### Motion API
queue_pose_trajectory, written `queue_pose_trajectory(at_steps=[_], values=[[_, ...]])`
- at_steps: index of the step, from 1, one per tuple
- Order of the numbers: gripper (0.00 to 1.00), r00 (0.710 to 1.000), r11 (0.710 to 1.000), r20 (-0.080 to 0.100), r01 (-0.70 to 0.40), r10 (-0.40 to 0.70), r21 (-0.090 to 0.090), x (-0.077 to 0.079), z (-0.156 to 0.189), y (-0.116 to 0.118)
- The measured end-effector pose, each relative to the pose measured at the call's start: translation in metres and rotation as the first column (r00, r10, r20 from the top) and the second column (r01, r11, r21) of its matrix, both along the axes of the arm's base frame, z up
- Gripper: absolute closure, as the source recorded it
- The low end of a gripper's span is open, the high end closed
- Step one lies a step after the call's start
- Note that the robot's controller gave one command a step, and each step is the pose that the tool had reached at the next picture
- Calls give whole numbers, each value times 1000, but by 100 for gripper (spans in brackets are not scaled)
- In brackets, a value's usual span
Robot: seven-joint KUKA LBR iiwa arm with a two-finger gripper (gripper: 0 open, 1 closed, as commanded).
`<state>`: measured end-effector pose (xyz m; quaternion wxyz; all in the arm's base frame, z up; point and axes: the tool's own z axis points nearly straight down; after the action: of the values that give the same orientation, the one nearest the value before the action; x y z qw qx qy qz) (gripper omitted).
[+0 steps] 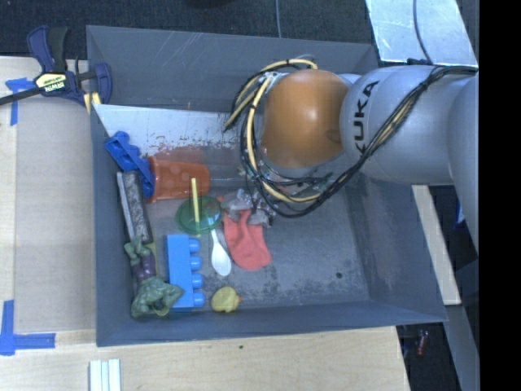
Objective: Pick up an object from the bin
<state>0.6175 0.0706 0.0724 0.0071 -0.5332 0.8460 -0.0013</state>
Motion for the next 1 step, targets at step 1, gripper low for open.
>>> queue_pose_trajectory(at_steps=[1], values=[[100, 1000, 1000, -9, 1, -1, -1, -3, 35, 0]])
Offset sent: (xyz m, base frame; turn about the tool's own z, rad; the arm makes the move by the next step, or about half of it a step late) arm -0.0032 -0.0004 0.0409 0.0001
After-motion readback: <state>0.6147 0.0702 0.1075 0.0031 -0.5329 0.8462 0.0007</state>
